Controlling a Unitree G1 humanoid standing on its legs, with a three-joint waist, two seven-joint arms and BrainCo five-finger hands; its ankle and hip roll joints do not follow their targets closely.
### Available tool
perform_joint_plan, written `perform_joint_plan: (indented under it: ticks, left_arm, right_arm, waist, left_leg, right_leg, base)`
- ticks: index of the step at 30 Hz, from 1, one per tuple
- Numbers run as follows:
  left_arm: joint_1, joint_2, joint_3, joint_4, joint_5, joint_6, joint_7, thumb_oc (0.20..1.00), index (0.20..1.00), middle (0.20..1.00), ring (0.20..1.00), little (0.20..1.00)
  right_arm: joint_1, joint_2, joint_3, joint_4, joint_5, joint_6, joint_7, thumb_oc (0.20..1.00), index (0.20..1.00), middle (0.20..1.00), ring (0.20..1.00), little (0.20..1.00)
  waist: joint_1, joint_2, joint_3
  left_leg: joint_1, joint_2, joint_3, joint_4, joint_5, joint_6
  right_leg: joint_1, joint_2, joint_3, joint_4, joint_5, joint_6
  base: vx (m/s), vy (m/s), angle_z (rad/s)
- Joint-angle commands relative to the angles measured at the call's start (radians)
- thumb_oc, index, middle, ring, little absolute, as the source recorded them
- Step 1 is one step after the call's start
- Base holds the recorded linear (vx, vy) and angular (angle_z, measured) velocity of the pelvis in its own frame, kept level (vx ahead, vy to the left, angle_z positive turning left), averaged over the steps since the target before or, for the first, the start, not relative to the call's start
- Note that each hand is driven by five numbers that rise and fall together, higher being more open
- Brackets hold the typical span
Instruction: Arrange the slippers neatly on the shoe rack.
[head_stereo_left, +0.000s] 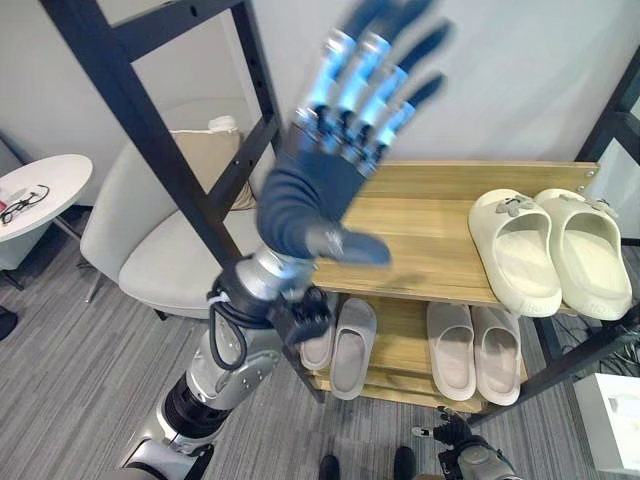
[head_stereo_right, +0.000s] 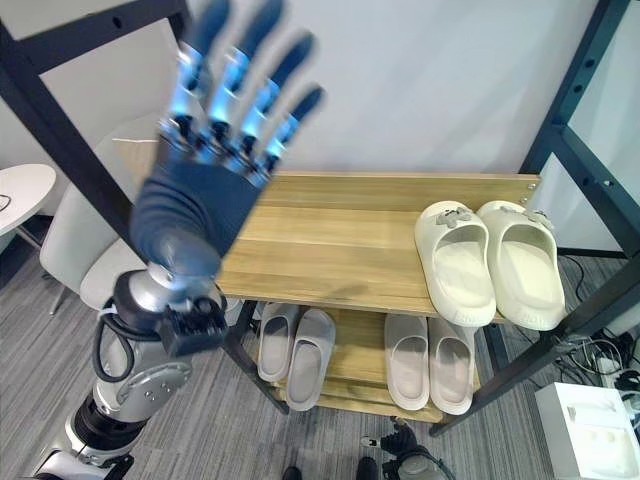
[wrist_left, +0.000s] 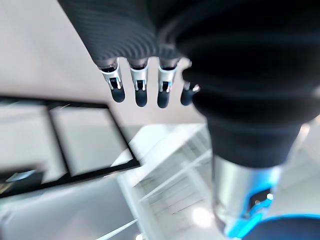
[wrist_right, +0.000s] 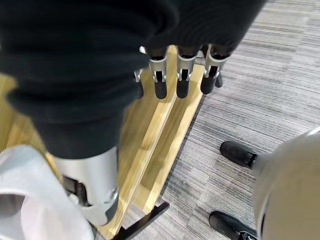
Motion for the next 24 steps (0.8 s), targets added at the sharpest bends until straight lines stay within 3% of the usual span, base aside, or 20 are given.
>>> perform_joint_plan:
  ticks: [1, 5, 9, 10, 14, 17, 19, 24]
  left_arm:
    - [0.115, 0.115, 0.003, 0.049, -0.008, 0.019, -0.092, 1.000, 1.000, 1.000, 1.000, 1.000]
    - [0.258, 0.241, 0.000, 0.138, 0.047, 0.035, -0.125, 1.000, 1.000, 1.000, 1.000, 1.000]
    - [0.389, 0.315, -0.008, 0.249, 0.122, 0.055, -0.141, 1.000, 1.000, 1.000, 1.000, 1.000]
    - [0.389, 0.315, -0.008, 0.249, 0.122, 0.055, -0.141, 1.000, 1.000, 1.000, 1.000, 1.000]
    - [0.477, 0.315, -0.058, 0.529, 0.308, 0.064, -0.120, 1.000, 1.000, 1.000, 1.000, 1.000]
    - [0.492, 0.250, -0.065, 0.708, 0.405, 0.061, -0.086, 1.000, 1.000, 1.000, 1.000, 1.000]
    - [0.498, 0.078, 0.005, 1.019, 0.477, 0.060, 0.021, 1.000, 1.000, 1.000, 1.000, 1.000]
    - [0.415, -0.135, 0.163, 1.449, 0.559, 0.067, 0.159, 1.000, 1.000, 1.000, 1.000, 1.000]
  right_arm:
    - [-0.045, 0.055, 0.020, 0.026, -0.036, -0.035, 0.008, 1.000, 1.000, 1.000, 1.000, 1.000]
    - [-0.038, 0.052, 0.019, 0.030, -0.042, -0.045, 0.011, 1.000, 1.000, 1.000, 1.000, 1.000]
    - [-0.024, 0.050, 0.030, 0.029, -0.043, -0.050, 0.016, 1.000, 1.000, 1.000, 1.000, 1.000]
    - [-0.024, 0.050, 0.030, 0.029, -0.043, -0.050, 0.016, 1.000, 1.000, 1.000, 1.000, 1.000]
    - [-0.019, 0.032, 0.044, 0.009, -0.011, -0.058, 0.020, 1.000, 1.000, 1.000, 1.000, 1.000]
    - [-0.001, 0.013, 0.055, -0.027, 0.004, -0.060, 0.019, 1.000, 1.000, 1.000, 1.000, 1.000]
    - [0.039, -0.015, 0.054, -0.082, 0.028, -0.066, 0.023, 1.000, 1.000, 1.000, 1.000, 1.000]
    - [0.049, -0.024, 0.022, -0.067, 0.042, -0.062, 0.020, 1.000, 1.000, 1.000, 1.000, 1.000]
  waist:
    - [0.026, -0.071, -0.004]
    - [0.034, -0.065, 0.004]
    - [0.035, -0.063, 0.008]
    - [0.035, -0.063, 0.008]
    - [0.031, -0.064, 0.015]
    - [0.024, -0.065, 0.017]
    - [0.015, -0.073, 0.023]
    - [0.017, -0.085, 0.021]
  left_leg:
    - [0.010, -0.009, -0.007, -0.008, -0.053, -0.015]
    - [0.011, -0.008, -0.008, -0.007, -0.049, -0.014]
    - [0.013, -0.006, -0.007, -0.005, -0.050, -0.011]
    - [0.013, -0.006, -0.007, -0.005, -0.050, -0.011]
    - [0.013, -0.004, -0.003, -0.005, -0.048, -0.010]
    - [0.012, -0.003, -0.001, -0.004, -0.047, -0.010]
    - [0.012, -0.002, 0.000, -0.002, -0.043, -0.009]
    - [0.006, -0.001, -0.005, 0.000, -0.039, -0.008]
  right_leg:
    - [0.048, -0.059, 0.025, -0.005, -0.106, 0.082]
    - [0.049, -0.059, 0.025, -0.005, -0.105, 0.082]
    - [0.050, -0.058, 0.027, -0.005, -0.104, 0.082]
    - [0.050, -0.058, 0.027, -0.005, -0.104, 0.082]
    - [0.047, -0.056, 0.034, -0.005, -0.104, 0.082]
    - [0.046, -0.056, 0.034, -0.005, -0.104, 0.082]
    - [0.046, -0.057, 0.035, -0.005, -0.102, 0.081]
    - [0.043, -0.058, 0.030, -0.005, -0.100, 0.077]
  base:
    - [-0.02, 0.033, 0.02]
    - [0.00, 0.004, 0.01]
    - [0.00, 0.000, 0.00]
    - [0.00, 0.000, 0.00]
    - [0.00, 0.000, 0.00]
    - [0.00, 0.000, 0.00]
    - [0.00, -0.003, -0.02]
    - [0.00, -0.003, 0.01]
